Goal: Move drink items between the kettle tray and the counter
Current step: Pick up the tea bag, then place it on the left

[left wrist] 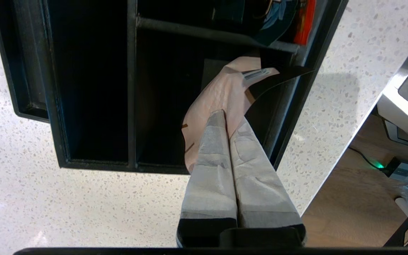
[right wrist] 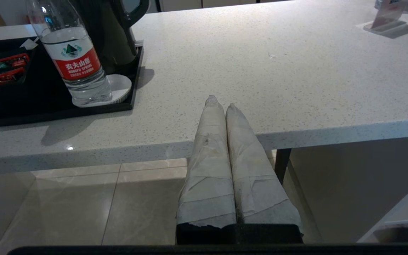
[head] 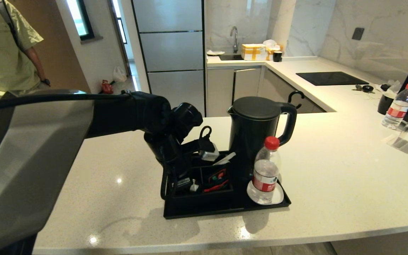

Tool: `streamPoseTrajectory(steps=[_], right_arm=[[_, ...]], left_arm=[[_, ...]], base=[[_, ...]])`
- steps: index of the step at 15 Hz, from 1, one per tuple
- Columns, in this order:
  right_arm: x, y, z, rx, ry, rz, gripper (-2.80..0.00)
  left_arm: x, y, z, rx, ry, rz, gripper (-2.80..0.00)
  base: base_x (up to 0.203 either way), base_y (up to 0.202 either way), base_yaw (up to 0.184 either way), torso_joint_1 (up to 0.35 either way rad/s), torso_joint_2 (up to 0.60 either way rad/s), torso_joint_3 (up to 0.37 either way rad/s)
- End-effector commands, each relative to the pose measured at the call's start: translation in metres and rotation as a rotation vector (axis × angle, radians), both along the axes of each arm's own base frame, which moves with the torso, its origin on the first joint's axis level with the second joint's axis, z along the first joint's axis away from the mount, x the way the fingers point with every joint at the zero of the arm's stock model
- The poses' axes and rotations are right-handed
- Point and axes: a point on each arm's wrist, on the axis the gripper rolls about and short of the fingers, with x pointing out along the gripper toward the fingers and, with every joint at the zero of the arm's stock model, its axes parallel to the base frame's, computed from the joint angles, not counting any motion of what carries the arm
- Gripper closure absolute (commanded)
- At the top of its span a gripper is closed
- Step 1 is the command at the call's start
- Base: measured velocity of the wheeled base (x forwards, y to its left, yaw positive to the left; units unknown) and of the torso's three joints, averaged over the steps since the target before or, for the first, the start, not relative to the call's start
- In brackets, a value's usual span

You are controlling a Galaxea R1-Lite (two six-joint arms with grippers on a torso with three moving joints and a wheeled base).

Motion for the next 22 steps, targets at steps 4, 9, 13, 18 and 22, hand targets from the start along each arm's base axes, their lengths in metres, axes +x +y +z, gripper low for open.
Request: streamPoseTrajectory(steps=[4, 9, 13, 18, 22], right_arm=[[0.000, 0.000, 0.000, 0.000, 0.001, 0.000, 0.00], [0.000, 0.000, 0.000, 0.000, 0.002, 0.000, 0.00], [0.000, 0.000, 0.000, 0.000, 0.002, 0.000, 0.00], [0.000, 0.000, 0.000, 0.000, 0.000, 0.000, 0.00], [0.000, 0.000, 0.000, 0.000, -0.001, 0.000, 0.00]], left_arm=[[0.000, -0.001, 0.004, -0.022, -0.015, 0.008, 0.00], [-0.001, -0.003, 0.041, -0.188, -0.170, 0.076, 0.00], [-0.004, -0.001, 0.048, -0.209, -0.178, 0.104, 0.00], [-0.018, 0.008, 0.074, -0.285, -0.197, 0.187, 0.00], [-0.021, 0.010, 0.084, -0.347, -0.196, 0.283, 0.00]], base=[[0.000, 0.000, 0.000, 0.000, 0.00, 0.000], [0.000, 0.000, 0.000, 0.000, 0.00, 0.000], [0.000, 0.000, 0.000, 0.000, 0.00, 0.000], [0.000, 0.000, 0.000, 0.000, 0.00, 0.000], [0.000, 0.000, 0.000, 0.000, 0.00, 0.000]])
